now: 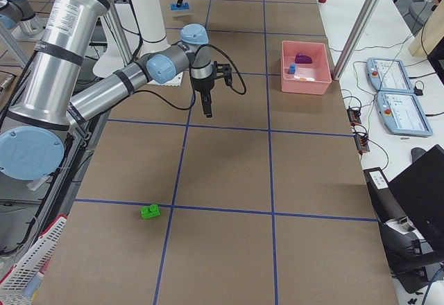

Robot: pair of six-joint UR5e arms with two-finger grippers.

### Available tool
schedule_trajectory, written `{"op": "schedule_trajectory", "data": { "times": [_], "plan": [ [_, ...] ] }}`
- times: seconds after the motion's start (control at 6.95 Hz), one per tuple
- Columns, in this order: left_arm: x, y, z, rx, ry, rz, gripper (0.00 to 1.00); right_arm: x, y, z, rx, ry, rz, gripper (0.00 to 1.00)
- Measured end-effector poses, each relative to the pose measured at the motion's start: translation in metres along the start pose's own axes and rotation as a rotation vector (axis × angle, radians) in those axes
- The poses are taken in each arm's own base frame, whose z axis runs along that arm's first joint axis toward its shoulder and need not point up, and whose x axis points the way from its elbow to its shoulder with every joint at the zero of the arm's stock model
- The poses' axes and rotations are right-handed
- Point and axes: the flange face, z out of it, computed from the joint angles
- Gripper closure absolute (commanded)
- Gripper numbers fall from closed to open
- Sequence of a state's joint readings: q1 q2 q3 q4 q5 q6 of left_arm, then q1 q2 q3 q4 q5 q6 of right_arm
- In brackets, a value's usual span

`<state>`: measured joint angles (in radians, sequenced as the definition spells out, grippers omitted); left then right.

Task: Put all blocks into box

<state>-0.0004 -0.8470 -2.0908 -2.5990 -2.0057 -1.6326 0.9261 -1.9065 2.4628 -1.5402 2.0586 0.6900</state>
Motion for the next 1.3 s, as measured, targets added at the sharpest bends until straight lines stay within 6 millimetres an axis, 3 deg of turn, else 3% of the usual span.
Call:
{"op": "schedule_trajectory", "data": {
  "times": [0.29,0.86,1.01,1.3],
  "plan": [
    [0.033,-0.009,-0.049,0.089,0.133,-0.032,1.00,0.008,-0.004,0.014,-0.012,0.010,-0.032,0.00],
    [0.115,-0.081,-0.145,0.341,0.468,-0.067,1.00,0.056,-0.008,0.075,0.017,-0.012,-0.065,0.00],
    [0.145,-0.104,-0.171,0.384,0.506,-0.082,1.00,0.077,0.000,0.090,0.028,-0.031,-0.068,0.00],
    [0.237,-0.151,-0.235,0.453,0.518,-0.129,1.00,0.112,0.015,0.105,0.037,-0.055,-0.051,0.00]
  ]
}}
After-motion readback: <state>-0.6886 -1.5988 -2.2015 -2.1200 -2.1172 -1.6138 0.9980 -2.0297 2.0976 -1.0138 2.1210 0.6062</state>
